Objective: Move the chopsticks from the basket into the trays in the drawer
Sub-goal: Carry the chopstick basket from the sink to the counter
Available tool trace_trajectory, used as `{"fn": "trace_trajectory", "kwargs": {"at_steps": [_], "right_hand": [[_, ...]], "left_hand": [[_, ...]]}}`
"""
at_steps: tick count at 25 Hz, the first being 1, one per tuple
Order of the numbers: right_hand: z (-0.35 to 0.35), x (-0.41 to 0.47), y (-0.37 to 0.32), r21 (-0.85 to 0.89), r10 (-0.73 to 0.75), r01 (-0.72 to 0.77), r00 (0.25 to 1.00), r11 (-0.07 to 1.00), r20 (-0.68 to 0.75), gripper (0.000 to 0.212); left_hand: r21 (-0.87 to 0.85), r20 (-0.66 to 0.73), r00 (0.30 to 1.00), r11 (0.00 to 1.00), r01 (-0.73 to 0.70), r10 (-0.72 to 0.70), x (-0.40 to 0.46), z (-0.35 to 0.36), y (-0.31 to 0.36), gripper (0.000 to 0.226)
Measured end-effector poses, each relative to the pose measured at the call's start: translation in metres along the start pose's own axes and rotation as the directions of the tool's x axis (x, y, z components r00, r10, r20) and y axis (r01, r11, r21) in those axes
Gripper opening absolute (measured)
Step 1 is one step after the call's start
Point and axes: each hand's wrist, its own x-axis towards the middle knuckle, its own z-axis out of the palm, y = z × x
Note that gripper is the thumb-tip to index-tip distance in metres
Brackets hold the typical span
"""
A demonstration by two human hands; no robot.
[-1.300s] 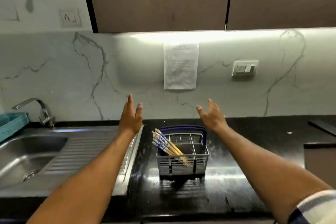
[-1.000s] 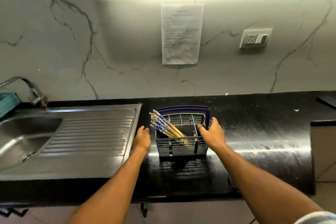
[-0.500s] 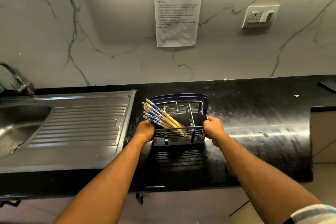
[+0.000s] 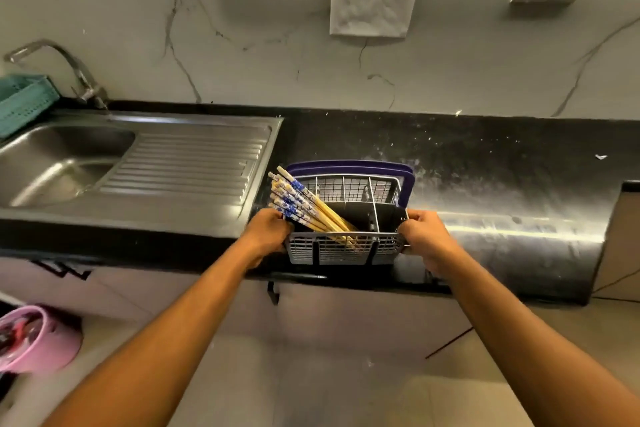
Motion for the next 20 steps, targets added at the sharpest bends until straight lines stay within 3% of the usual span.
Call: {"fn": "trace_trajectory", "kwargs": {"at_steps": [5,12,17,20], "right_hand": [[0.012,-0.071,0.037,-0.042,-0.041,0.045,0.995,0.998,0.096,0.023],[0.065,-0.17,0.077,-0.119,-0.124,0.17,0.939,0.978,0.319,0.041],[0.145,-0.259,0.128,-0.189,-0.031,0.142,0.87,0.972,0.492,0.031],[0.186,-0.325,0.163,-0.294,0.014,0.213,0.789,0.932,0.614,0.031]], "left_hand": [[-0.029,-0.113,0.994,1.0,0.013,-0.016,-0.098,0.005,-0.058,0.018],[-0.172,-0.288,0.953,0.984,0.042,-0.091,-0.233,-0.002,-0.161,0.015],[-0.392,-0.441,0.845,0.912,0.121,-0.301,-0.372,0.007,-0.264,0.01],[-0.549,-0.496,0.727,0.82,0.16,-0.474,-0.462,0.032,-0.328,0.028]]}}
